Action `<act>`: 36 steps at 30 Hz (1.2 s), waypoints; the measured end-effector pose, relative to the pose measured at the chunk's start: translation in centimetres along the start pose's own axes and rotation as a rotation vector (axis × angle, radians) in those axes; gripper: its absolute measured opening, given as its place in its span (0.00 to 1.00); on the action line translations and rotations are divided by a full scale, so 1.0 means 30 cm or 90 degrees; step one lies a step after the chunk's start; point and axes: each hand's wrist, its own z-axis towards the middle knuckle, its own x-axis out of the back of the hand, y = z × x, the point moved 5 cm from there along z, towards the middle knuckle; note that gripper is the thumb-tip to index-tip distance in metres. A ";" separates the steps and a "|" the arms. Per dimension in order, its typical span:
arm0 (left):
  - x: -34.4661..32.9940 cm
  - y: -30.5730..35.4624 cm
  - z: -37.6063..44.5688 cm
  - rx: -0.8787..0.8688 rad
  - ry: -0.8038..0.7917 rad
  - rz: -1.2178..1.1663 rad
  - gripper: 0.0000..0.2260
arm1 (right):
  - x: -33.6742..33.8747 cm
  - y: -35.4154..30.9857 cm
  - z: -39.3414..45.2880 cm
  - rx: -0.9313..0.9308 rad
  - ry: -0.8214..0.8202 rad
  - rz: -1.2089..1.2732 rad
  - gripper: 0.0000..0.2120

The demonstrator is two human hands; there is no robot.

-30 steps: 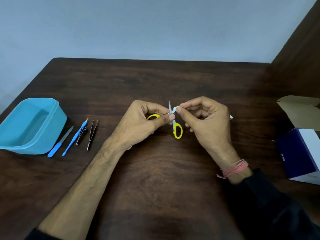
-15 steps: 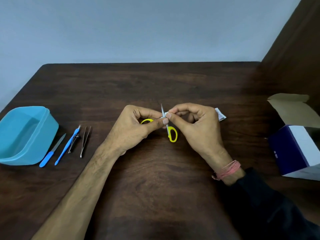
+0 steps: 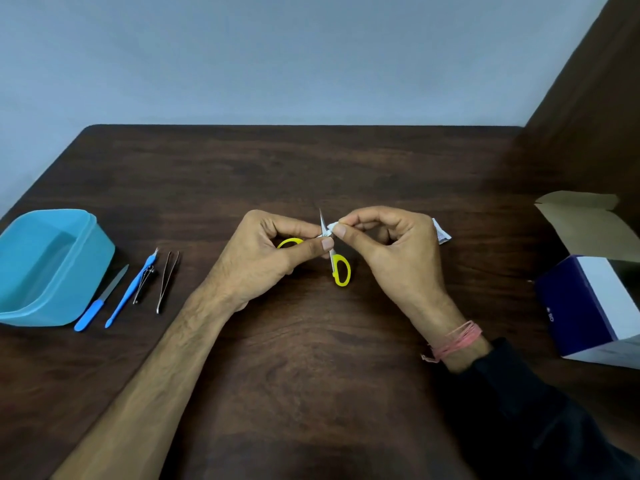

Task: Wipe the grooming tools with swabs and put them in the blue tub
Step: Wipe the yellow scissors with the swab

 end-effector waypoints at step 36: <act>-0.001 0.001 -0.001 -0.025 -0.028 -0.010 0.04 | 0.006 -0.005 -0.008 -0.014 -0.016 0.053 0.05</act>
